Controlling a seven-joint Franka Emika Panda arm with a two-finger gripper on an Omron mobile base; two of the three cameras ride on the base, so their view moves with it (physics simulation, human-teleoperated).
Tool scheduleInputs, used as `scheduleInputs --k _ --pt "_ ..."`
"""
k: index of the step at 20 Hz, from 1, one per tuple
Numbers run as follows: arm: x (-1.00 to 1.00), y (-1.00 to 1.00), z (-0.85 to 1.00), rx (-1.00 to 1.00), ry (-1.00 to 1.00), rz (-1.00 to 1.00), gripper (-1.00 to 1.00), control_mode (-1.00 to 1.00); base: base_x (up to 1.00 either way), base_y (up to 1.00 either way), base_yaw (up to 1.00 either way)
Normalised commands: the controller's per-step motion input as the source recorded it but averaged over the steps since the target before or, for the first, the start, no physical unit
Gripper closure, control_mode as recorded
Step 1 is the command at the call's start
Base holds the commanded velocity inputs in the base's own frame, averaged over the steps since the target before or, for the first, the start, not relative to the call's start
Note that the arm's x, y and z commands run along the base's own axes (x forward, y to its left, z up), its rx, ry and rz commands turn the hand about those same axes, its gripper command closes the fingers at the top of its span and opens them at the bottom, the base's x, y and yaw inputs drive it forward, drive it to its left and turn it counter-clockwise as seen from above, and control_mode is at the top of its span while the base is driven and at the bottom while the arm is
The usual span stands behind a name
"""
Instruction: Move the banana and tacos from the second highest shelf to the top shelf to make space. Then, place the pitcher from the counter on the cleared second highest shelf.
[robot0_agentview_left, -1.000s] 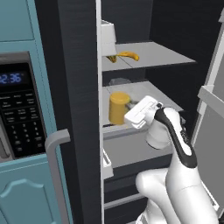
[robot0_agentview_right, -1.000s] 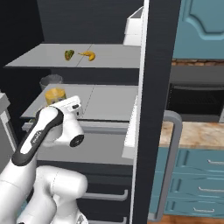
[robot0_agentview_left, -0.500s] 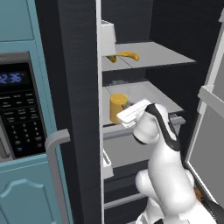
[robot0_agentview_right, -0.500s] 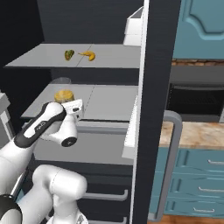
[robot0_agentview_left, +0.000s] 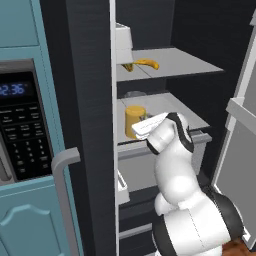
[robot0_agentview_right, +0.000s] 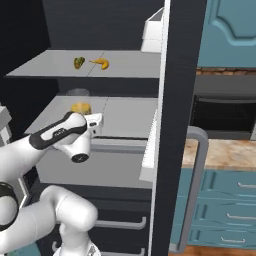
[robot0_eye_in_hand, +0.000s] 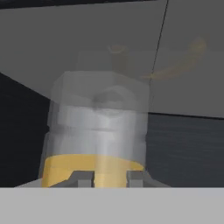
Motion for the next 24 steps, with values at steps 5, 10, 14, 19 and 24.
scheduleInputs --k 5,10,14,19,24 --pt "0.48 -0.24 -0.32 0.00 0.00 -0.10 1.00 -1.00 0.00 0.00 0.00" --pt "0.36 -0.11 -0.38 0.00 -0.04 -0.07 -1.00 -1.00 0.00 0.00 0.00" --pt "0.03 -0.04 -0.51 0.00 -0.12 -0.01 -1.00 -1.00 0.00 0.00 0.00" --pt "-0.02 -0.15 -0.34 0.00 -0.12 0.00 -1.00 -1.00 0.00 0.00 0.00" --pt "-0.59 -0.10 0.00 0.00 -0.01 0.00 -1.00 -1.00 0.00 0.00 0.00"
